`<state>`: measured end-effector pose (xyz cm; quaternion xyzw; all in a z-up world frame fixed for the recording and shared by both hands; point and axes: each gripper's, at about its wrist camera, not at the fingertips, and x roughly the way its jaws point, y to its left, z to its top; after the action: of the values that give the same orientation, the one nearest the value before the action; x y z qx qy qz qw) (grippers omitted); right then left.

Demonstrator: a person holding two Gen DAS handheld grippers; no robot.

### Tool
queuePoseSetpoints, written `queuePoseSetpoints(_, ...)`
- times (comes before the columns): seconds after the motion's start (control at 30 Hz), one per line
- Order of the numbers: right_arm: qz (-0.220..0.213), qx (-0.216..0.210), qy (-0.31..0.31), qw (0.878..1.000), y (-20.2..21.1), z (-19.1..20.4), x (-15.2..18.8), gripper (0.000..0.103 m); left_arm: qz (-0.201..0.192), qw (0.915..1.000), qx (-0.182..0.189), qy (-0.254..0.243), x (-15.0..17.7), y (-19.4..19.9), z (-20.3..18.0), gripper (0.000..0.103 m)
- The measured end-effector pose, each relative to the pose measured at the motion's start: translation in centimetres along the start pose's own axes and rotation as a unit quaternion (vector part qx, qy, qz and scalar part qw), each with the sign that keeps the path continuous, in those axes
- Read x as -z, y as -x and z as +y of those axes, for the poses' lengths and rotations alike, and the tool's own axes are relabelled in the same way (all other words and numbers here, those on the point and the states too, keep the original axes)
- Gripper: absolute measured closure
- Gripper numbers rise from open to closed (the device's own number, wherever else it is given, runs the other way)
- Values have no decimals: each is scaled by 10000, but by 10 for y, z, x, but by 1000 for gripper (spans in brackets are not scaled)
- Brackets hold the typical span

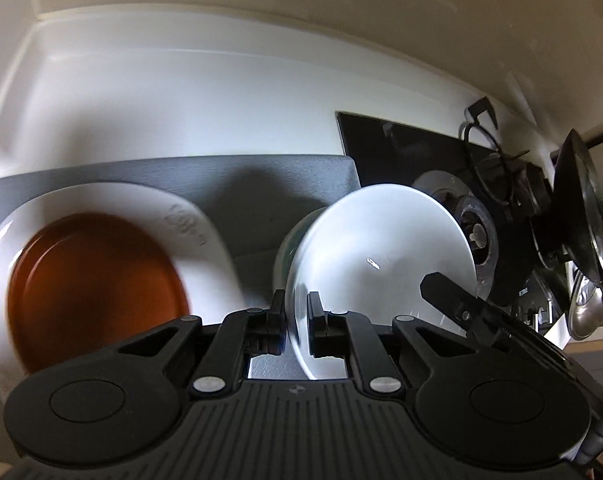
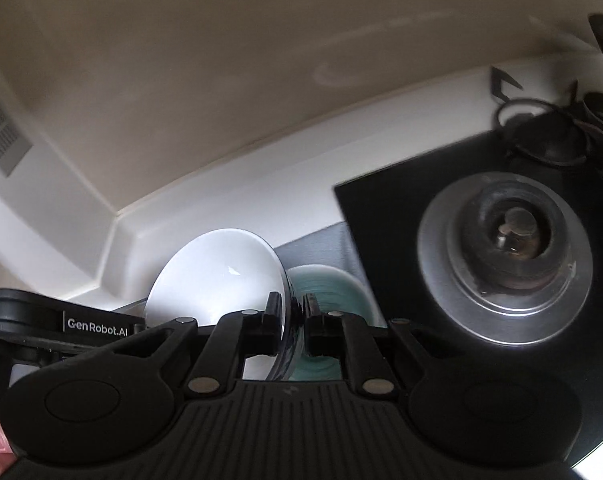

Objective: Organize plates and bowls

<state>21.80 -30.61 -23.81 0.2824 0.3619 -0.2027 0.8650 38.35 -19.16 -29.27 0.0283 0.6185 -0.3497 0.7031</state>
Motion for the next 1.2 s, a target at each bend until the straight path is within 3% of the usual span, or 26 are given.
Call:
queuePoseSetpoints(0.3, 80, -33, -253, 9996, -27, -15, 5, 93, 108, 9996, -264, -59, -2, -6, -6, 93)
queuePoseSetpoints(0.6, 157, 16, -527, 9985, -41, -34, 13, 96, 395, 9990, 127, 172, -2, -26, 9, 94)
queuePoseSetpoints(0.8, 170, -40, -421, 9990, -49, -37, 18, 98, 384, 9980, 367, 339, -5, -24, 17, 88)
queuePoseSetpoints(1.2, 77, -68, -283, 9995, -51, -35, 27, 97, 584, 9869, 968, 1152, -5, -20, 41, 78)
